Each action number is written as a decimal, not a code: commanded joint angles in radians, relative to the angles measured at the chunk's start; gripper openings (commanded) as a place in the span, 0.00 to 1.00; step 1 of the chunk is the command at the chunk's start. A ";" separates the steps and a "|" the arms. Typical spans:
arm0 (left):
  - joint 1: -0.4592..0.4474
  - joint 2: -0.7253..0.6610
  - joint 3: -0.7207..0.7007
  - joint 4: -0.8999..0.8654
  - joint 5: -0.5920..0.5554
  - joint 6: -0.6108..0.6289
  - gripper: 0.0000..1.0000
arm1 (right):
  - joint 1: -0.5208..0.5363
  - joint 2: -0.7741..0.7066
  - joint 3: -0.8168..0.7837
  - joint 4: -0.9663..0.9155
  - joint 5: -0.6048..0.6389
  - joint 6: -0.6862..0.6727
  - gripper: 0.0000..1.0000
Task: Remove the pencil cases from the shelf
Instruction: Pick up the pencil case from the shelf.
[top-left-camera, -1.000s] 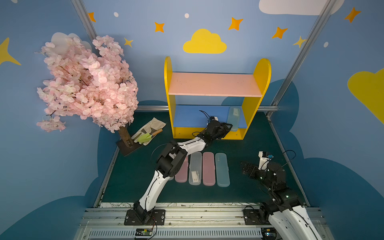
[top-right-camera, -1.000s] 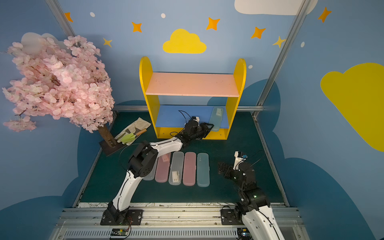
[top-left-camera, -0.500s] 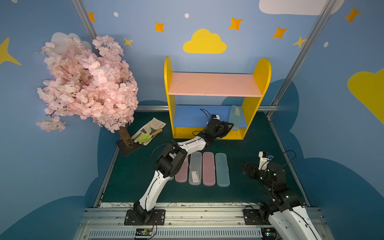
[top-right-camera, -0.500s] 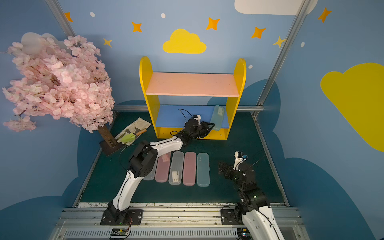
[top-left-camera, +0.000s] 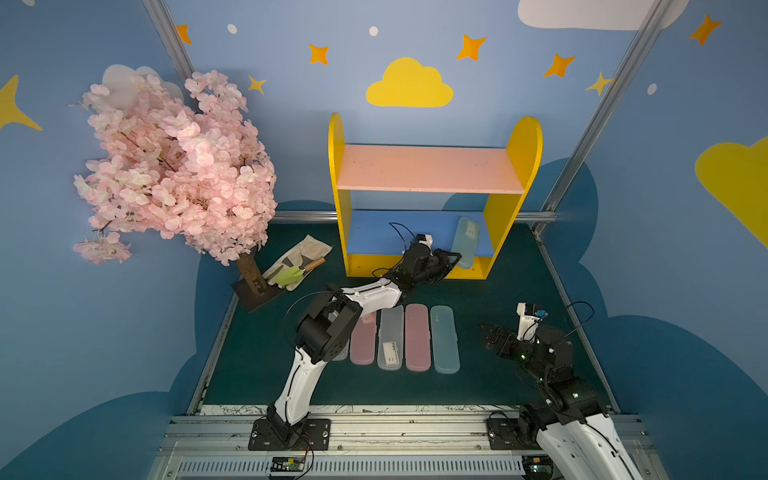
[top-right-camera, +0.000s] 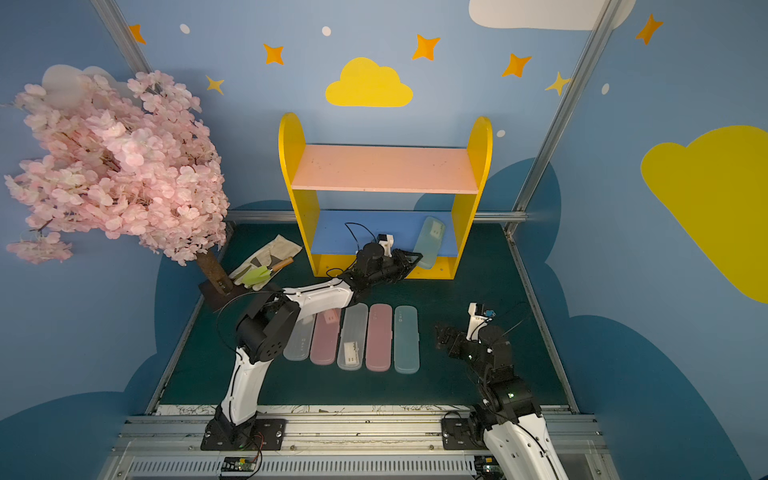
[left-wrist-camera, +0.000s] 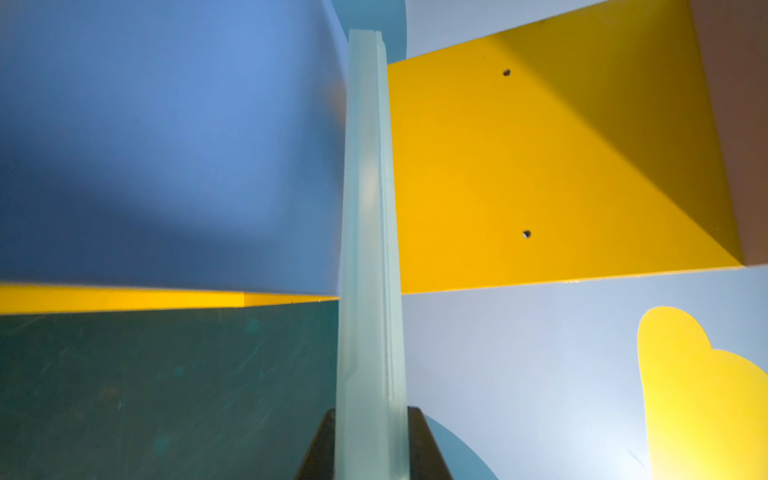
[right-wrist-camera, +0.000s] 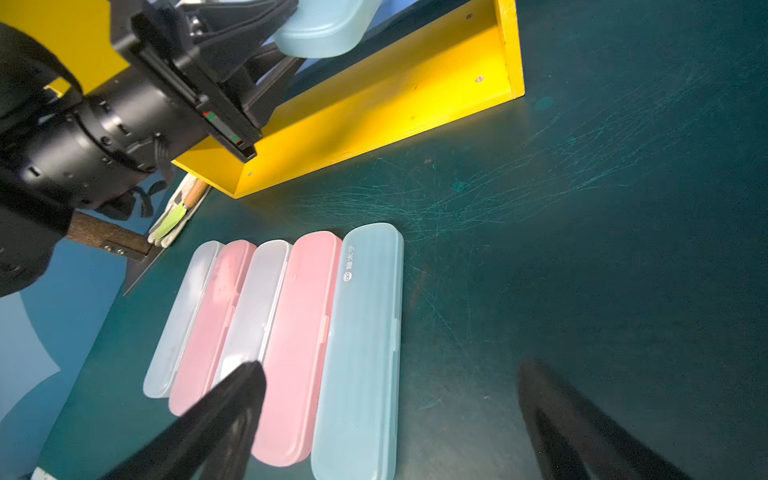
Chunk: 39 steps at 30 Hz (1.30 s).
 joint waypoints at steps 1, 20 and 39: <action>0.012 -0.123 -0.101 0.145 0.029 0.008 0.08 | -0.004 0.012 0.013 0.062 -0.081 0.025 0.98; 0.020 -0.554 -0.671 0.407 0.092 -0.138 0.05 | -0.007 0.299 0.146 0.522 -0.465 0.409 0.91; -0.007 -0.794 -0.797 0.329 0.101 -0.120 0.04 | 0.070 0.637 0.344 0.785 -0.516 0.616 0.72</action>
